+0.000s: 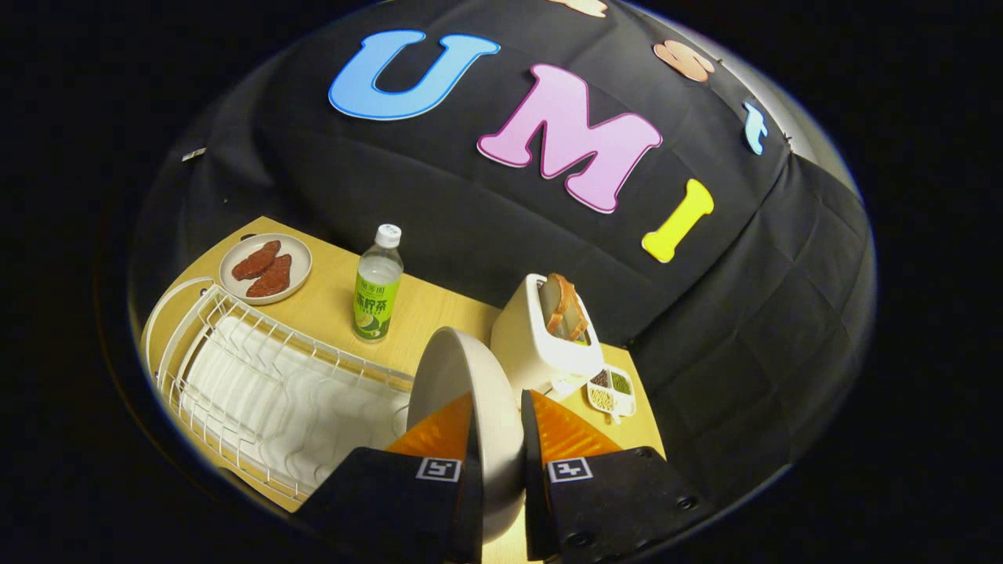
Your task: Take the plate from the dish rack, then take the spoon from the basket and place it into the plate.
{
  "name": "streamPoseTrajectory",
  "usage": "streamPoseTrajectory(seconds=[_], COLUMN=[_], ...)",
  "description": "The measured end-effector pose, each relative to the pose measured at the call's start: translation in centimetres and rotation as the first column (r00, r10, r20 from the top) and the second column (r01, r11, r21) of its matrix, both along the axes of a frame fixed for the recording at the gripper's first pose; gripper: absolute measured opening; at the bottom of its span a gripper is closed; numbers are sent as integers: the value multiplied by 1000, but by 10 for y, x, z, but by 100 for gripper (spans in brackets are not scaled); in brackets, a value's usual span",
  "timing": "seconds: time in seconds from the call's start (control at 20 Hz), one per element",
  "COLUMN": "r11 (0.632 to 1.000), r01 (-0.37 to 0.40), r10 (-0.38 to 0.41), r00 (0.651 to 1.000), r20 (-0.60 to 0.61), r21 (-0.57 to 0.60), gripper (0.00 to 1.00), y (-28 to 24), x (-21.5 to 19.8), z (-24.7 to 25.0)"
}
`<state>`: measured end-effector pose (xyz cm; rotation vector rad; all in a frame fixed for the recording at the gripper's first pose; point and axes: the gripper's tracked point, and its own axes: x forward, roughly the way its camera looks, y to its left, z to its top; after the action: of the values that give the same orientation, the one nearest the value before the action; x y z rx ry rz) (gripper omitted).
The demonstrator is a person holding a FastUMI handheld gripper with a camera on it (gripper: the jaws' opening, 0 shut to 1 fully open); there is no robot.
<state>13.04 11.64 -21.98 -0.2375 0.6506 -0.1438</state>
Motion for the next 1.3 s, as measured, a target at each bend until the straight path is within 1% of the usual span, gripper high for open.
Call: streamPoseTrajectory(seconds=[0.1,0.2,0.4,0.55,0.65,0.75,0.85,1.0,1.3], r11=[1000,999,989,967,957,937,902,841,759], r01=[2,16,13,-19,-46,-75,-93,-99,-7], r10=[-2,-19,-31,-16,2,25,49,94,104], r00=[999,996,992,991,988,989,992,995,988], r20=[42,86,122,135,152,148,115,36,-110], r21=[3,31,150,254,286,342,423,533,651], gripper=[25,25,25,25,25,25,25,25,25], y=[-6,-15,-33,-45,-54,-53,-49,-43,-59], x=[0,-1,-24,-50,-70,-94,-119,-159,-236], z=[17,36,62,78,85,85,73,42,-40])
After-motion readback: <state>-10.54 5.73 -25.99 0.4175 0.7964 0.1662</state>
